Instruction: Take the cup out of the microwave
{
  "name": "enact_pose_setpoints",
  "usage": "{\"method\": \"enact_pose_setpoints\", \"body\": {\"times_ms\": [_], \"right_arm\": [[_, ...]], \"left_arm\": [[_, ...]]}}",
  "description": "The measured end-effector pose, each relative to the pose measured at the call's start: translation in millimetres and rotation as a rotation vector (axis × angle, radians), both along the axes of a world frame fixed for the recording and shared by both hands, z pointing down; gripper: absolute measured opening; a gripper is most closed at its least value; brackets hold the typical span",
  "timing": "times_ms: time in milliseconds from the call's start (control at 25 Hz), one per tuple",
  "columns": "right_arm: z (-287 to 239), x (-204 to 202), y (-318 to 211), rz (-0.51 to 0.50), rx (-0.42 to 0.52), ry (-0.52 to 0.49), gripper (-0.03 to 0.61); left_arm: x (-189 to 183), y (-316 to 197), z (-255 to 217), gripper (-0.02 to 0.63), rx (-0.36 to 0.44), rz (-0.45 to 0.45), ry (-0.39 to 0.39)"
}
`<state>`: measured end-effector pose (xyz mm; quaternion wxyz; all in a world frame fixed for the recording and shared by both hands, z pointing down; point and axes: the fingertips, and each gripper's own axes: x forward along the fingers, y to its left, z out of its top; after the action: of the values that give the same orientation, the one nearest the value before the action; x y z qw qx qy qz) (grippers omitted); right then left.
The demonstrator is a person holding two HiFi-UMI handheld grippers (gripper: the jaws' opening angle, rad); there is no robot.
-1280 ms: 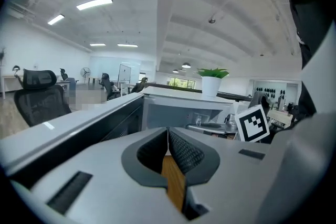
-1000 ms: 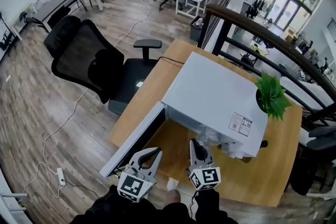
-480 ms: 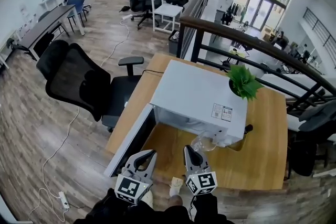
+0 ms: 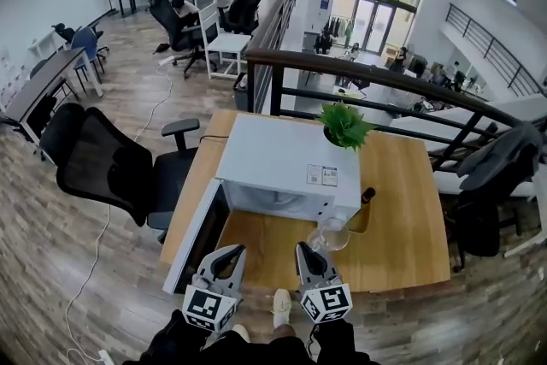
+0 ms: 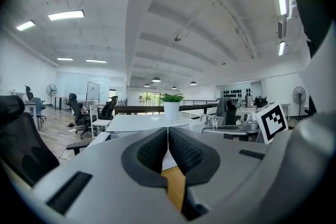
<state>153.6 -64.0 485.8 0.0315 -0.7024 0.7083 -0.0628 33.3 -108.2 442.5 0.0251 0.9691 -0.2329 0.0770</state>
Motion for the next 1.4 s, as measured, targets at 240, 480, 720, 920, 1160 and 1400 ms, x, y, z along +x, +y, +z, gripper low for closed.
{"method": "enact_pose_setpoints", "body": {"times_ms": [240,480,720,920,1160,1400], "right_arm": [[-11.7,10.9,39.1,0.087,0.008,0.011,0.029],[-21.6,18.4,77.3,0.172,0.018,0.026,0.029],[-28.2,19.7,110.3,0.235,0.026,0.039,0.029],[-32.1,18.8,125.0,0.259,0.032,0.052,0.031],[-34.2,16.6,130.5,0.263,0.038,0.046,0.031],[-35.3,16.8,128.0,0.247,0.043,0.054,0.031]], "left_arm": [[15.8,20.5,-6.0,0.028,0.015,0.075,0.016],[31.0,42.2,-14.0,0.028,0.028,0.152,0.033],[38.7,61.1,-19.6,0.028,0.037,0.207,0.045],[40.1,71.4,-21.3,0.028,0.039,0.229,0.047],[37.8,76.8,-22.8,0.028,0.043,0.226,0.047],[37.3,75.4,-19.9,0.028,0.043,0.214,0.041]]}}
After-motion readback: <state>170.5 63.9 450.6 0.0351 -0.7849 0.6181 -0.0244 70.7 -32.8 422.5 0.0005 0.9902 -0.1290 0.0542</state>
